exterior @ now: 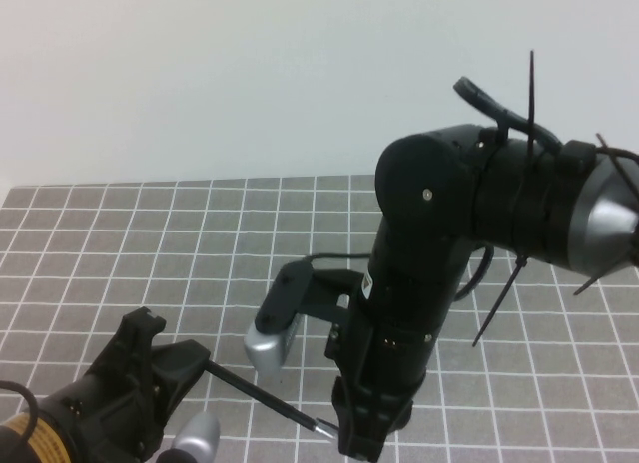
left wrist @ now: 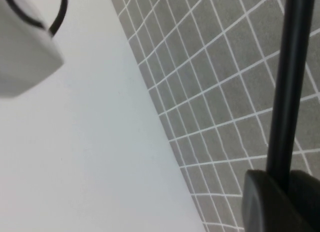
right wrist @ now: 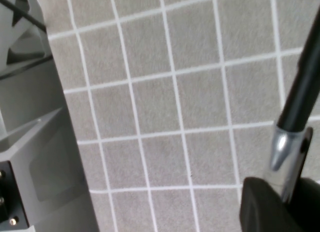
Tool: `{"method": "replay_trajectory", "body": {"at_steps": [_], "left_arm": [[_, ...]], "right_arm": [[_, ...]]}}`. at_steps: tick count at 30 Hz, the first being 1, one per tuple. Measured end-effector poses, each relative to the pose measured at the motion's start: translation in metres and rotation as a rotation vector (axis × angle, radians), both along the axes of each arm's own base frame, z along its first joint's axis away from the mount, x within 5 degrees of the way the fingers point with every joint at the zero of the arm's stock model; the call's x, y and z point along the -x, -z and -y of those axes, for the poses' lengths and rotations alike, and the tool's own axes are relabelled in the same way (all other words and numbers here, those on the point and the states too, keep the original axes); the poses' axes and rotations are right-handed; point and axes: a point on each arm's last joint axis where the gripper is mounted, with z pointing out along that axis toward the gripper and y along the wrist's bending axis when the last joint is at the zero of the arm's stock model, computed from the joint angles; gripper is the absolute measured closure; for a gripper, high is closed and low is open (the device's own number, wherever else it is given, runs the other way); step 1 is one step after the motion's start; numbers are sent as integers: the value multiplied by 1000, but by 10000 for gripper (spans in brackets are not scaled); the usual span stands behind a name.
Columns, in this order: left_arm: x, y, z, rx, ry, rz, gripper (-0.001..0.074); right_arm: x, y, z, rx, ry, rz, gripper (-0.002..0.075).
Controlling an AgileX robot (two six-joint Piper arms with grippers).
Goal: Cap the pen
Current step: 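Pick up the pen and its cap, cap the pen, and set it down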
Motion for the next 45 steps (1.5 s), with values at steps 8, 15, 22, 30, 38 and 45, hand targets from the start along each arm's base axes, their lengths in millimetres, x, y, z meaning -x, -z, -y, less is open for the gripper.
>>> {"method": "replay_trajectory", "body": {"at_steps": [8,15,22,30,38,45], "left_arm": [[0,0,0,3,1,3,735],[-1,-4,2,61,-5,16,735],[-1,-5,2,83,-12,8,735],[-1,-4,2,80,-11,8,735],[-1,-4,2,80,-11,8,735],[1,-3,6,96,1,-13,735]], "right_arm": [[-6,-17,-5,-38,9,42,635],[-7,-14,-7,-32,9,38,635],[-11,-1,-11,-11,15,16,635],[-15,-6,-15,-29,26,28,635],[-16,-11,-17,-39,28,40,635],[-17,-11,-17,-42,30,46,635]]}}
